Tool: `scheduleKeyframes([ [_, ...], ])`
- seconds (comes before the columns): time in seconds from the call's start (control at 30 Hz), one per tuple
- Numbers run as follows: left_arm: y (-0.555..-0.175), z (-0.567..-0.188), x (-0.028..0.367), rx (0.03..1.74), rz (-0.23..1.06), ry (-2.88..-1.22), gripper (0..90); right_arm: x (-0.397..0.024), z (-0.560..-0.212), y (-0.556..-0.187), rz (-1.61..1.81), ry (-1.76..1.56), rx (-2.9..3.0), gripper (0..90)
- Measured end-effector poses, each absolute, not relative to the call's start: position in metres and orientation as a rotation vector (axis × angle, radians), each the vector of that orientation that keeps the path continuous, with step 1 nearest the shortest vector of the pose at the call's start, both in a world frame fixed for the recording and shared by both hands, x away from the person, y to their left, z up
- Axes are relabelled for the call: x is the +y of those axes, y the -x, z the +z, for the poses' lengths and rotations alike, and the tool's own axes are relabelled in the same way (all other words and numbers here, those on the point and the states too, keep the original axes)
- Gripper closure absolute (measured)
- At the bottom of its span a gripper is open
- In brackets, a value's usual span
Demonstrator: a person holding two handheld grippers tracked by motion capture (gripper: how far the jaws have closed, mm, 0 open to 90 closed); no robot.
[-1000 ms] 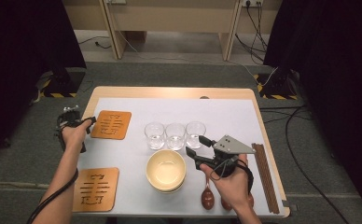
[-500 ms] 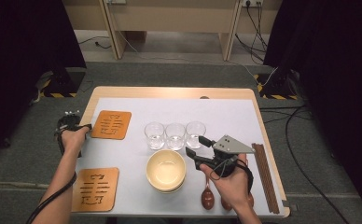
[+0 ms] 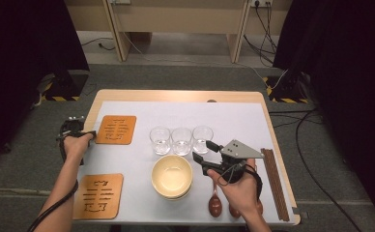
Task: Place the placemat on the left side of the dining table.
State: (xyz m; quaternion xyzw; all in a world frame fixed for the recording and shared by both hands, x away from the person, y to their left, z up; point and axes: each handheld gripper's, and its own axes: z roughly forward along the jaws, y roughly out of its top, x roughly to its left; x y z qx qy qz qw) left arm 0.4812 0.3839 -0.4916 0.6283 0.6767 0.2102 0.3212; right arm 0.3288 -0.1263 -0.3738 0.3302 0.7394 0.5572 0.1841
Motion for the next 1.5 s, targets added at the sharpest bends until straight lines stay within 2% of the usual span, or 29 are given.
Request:
scheduleKeyframes([
  [0.57, -0.480, -0.491, 0.381, 1.773, 0.562, -1.659, 87.9, -0.127, -0.375, -0.330, 1.567, -0.930, 2.079, 38.9],
  [0.73, -0.478, -0.489, 0.381, 1.766, 0.603, -1.641, 81.0, -0.130, -0.374, -0.330, 1.555, -0.939, 2.075, 38.9],
  [0.93, -0.470, -0.480, 0.374, 1.715, 0.634, -1.605, 62.5, -0.135, -0.375, -0.334, 1.544, -0.959, 2.065, 39.2],
  [1.1, -0.456, -0.466, 0.361, 1.633, 0.640, -1.582, 52.4, -0.142, -0.375, -0.337, 1.527, -0.981, 2.052, 39.8],
  [1.5, -0.431, -0.443, 0.328, 1.518, 0.605, -1.600, 43.2, -0.161, -0.382, -0.346, 1.465, -1.045, 2.028, 40.7],
])
